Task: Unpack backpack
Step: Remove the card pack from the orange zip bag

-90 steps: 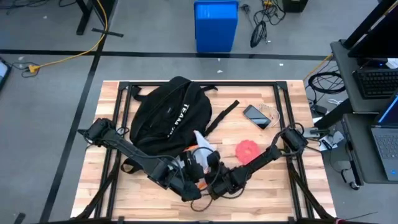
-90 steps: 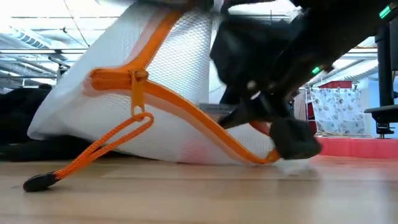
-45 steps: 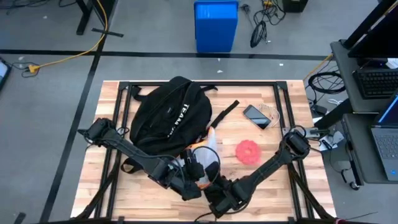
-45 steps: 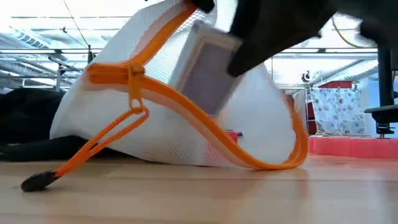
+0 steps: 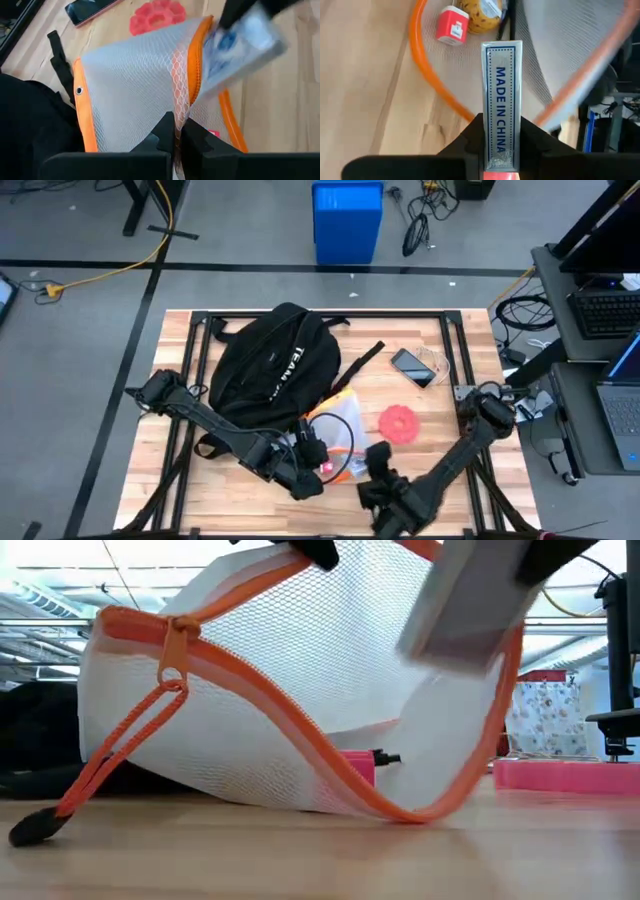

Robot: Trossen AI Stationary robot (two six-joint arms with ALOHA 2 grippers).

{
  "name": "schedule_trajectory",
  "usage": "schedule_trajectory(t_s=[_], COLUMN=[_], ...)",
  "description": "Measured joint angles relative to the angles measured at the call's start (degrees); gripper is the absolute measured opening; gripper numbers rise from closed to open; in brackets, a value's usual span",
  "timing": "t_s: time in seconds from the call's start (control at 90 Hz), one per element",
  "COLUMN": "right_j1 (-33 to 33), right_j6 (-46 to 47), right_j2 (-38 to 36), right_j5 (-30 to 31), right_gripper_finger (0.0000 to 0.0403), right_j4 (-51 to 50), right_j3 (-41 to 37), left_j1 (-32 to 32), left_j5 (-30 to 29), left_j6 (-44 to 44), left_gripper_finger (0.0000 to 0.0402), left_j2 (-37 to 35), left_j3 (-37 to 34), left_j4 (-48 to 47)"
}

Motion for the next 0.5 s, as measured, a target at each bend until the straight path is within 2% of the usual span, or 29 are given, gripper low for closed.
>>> schedule_trajectory(t_s=[0.222,0.5], right_j1=[5.1,12.7], right_j6=[14.5,23.0], right_j2=[-6.0,-13.8], right_j5=[4.1,5.5], right_gripper_finger=[0.005,0.005], right_j4=[-12.0,-11.9], right_j3=[0.0,-4.0], left_j1=[0.0,0.0], left_j5=[-0.3,-0.2], left_j6=[0.0,-0.1], left_gripper_finger=[0.0,0.0], left_j2=[0.0,0.0], left_j3=[0.0,0.0], left_j4=[0.0,-1.3])
